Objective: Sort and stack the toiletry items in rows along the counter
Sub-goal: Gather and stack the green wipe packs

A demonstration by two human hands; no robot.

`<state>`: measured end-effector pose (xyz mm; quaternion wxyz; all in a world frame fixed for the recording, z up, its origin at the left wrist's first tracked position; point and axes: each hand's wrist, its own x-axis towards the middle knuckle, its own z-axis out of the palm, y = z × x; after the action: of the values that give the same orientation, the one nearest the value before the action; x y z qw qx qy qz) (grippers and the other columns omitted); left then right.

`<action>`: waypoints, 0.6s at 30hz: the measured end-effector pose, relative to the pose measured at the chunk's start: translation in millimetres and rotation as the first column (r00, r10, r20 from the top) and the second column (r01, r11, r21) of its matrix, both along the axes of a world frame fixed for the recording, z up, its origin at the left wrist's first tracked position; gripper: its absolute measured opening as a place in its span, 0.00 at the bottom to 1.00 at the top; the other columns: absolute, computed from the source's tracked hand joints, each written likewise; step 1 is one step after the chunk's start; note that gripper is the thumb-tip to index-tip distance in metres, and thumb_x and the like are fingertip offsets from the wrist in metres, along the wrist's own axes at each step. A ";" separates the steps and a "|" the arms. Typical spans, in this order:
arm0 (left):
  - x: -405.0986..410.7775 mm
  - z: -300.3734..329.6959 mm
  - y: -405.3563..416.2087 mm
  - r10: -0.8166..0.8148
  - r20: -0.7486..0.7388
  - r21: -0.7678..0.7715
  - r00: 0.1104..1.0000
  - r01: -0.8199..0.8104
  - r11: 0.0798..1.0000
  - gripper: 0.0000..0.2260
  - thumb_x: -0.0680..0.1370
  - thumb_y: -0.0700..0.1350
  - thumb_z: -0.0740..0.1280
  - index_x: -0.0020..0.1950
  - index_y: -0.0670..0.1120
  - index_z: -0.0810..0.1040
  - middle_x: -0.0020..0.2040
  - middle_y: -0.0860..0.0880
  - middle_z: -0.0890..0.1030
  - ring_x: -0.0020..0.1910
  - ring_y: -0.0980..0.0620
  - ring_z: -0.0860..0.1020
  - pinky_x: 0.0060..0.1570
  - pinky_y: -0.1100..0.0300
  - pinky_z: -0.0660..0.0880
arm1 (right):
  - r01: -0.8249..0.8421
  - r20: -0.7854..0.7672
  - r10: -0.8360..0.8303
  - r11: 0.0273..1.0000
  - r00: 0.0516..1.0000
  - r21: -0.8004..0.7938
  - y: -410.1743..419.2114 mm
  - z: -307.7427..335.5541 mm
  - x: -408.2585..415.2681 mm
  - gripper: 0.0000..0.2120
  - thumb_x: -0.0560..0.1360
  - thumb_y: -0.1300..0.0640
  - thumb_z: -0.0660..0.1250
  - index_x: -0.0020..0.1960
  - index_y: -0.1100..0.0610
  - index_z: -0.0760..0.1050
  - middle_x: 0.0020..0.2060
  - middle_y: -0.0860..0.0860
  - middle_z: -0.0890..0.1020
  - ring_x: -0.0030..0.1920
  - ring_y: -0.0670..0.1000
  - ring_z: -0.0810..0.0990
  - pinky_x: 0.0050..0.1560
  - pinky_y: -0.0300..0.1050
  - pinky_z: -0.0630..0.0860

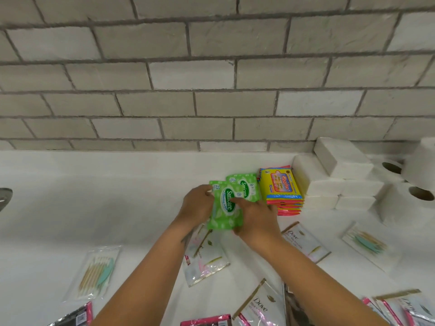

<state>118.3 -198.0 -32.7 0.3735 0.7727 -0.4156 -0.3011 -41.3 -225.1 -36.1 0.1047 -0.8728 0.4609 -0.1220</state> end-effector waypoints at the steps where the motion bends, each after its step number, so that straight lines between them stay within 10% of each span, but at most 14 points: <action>1: -2.3 2.3 -7.6 -0.003 -0.013 -0.015 1.000 0.003 1.000 0.21 0.72 0.46 0.55 0.63 0.47 0.76 0.58 0.45 0.81 0.56 0.45 0.79 0.57 0.46 0.76 | 0.023 -0.005 -0.023 0.999 1.000 -0.025 -7.3 1.6 -0.9 0.32 0.70 0.50 0.70 0.71 0.42 0.61 0.59 0.45 0.78 0.62 0.51 0.71 0.59 0.50 0.60; 18: -7.3 -22.5 -93.1 -0.139 -0.183 0.047 0.973 0.150 0.988 0.21 0.73 0.35 0.55 0.60 0.48 0.78 0.53 0.44 0.82 0.53 0.41 0.81 0.55 0.42 0.77 | -0.018 -0.426 -0.038 0.992 0.904 -0.128 -97.2 -4.9 9.9 0.25 0.74 0.49 0.66 0.69 0.48 0.64 0.56 0.53 0.79 0.66 0.58 0.63 0.66 0.56 0.57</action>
<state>110.9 -291.1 -55.2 0.3626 0.7212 -0.4263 -0.4082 -31.5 -322.3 -41.0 -0.0560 -0.8808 0.4683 0.0424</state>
